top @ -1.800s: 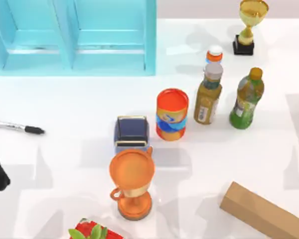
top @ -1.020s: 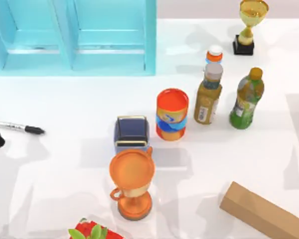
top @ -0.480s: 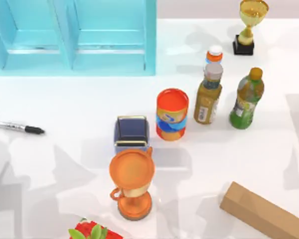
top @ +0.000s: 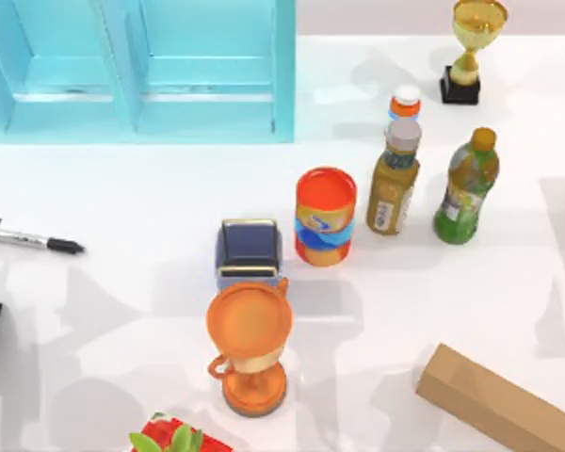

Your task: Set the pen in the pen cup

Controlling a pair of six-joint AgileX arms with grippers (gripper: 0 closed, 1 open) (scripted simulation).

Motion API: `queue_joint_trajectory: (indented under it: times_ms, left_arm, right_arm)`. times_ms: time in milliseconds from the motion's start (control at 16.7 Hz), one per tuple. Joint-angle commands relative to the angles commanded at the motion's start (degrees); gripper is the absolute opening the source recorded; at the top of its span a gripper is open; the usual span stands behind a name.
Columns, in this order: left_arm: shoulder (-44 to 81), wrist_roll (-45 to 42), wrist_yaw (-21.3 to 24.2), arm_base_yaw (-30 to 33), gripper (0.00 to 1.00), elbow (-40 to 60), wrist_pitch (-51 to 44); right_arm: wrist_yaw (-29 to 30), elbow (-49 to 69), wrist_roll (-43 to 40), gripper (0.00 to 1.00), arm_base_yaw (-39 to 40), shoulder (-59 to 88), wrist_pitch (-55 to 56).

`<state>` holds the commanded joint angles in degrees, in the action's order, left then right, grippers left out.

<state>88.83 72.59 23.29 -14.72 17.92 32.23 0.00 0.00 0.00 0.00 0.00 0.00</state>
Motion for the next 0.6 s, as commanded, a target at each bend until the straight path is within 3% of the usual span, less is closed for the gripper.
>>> queue_joint_trajectory:
  times_ms: [360,600]
  left_arm:
    - [0.7,1.1,-0.6,1.2,1.00,1.9,-0.1]
    - [9.0,2.9,-2.6,3.7,1.00,7.2,1.9]
  right_arm:
    - [0.0,0.0,0.0,1.00,0.0,0.0,0.0]
    - [0.0,0.0,0.0,1.00,0.0,0.0,0.0]
